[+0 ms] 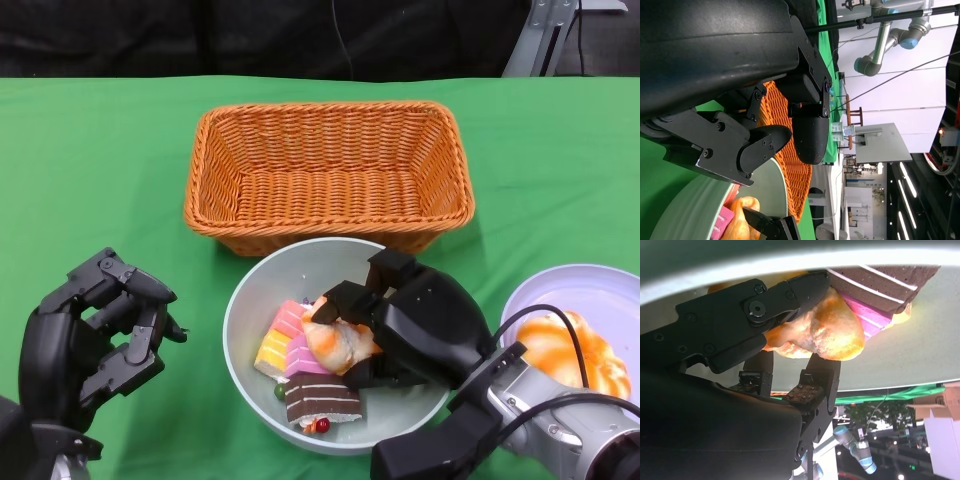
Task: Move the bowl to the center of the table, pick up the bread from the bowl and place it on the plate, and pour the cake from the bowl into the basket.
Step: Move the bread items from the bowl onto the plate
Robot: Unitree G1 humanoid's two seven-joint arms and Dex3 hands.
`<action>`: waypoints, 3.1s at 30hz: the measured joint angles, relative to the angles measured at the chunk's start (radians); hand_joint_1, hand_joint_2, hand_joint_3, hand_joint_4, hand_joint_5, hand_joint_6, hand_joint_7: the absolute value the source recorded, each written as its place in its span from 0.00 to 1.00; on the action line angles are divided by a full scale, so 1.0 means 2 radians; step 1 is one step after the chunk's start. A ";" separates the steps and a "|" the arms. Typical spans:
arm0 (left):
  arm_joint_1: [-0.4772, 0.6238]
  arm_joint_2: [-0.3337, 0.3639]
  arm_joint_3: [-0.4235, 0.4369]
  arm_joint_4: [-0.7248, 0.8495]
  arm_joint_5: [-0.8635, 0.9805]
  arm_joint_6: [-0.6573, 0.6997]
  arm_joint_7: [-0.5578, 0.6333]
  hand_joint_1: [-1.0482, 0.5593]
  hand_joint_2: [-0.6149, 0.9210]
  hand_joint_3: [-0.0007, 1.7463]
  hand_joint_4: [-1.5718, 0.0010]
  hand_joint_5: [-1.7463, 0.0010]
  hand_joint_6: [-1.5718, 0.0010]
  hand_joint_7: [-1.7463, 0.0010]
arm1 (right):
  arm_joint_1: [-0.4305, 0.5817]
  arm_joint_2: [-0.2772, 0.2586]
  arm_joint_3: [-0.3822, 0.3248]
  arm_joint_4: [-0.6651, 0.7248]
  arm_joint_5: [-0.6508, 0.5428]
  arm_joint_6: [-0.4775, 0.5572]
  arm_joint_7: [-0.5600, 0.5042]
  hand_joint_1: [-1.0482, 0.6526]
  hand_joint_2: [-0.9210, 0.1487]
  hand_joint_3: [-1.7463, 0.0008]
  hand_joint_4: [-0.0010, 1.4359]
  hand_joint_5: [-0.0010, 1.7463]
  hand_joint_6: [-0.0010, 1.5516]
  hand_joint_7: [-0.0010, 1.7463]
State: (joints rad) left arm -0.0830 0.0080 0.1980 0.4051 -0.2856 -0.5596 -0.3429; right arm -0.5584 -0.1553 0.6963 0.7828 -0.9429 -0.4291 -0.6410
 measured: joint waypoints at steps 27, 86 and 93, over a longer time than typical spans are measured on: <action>-0.002 0.000 0.001 0.011 -0.001 -0.004 -0.001 0.62 0.84 0.51 0.52 0.07 0.50 0.27 | 0.012 -0.016 -0.048 -0.074 0.032 -0.038 0.003 0.48 0.01 1.00 0.51 0.71 0.57 0.33; -0.011 0.013 0.005 0.028 -0.009 -0.004 -0.011 0.62 0.87 0.47 0.52 0.07 0.50 0.27 | 0.173 -0.074 -0.227 -0.305 0.077 -0.042 0.052 0.50 0.01 0.98 0.53 0.82 0.55 0.47; -0.011 0.013 0.006 0.028 -0.014 -0.003 -0.014 0.62 0.86 0.48 0.52 0.06 0.51 0.26 | 0.198 -0.096 -0.255 -0.305 0.082 -0.042 0.052 0.51 0.00 0.99 0.52 0.82 0.55 0.47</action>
State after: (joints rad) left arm -0.1053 0.0345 0.2100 0.4605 -0.3131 -0.5658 -0.3703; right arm -0.1631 -0.3478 0.1866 0.1734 -0.7786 -0.5128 -0.5375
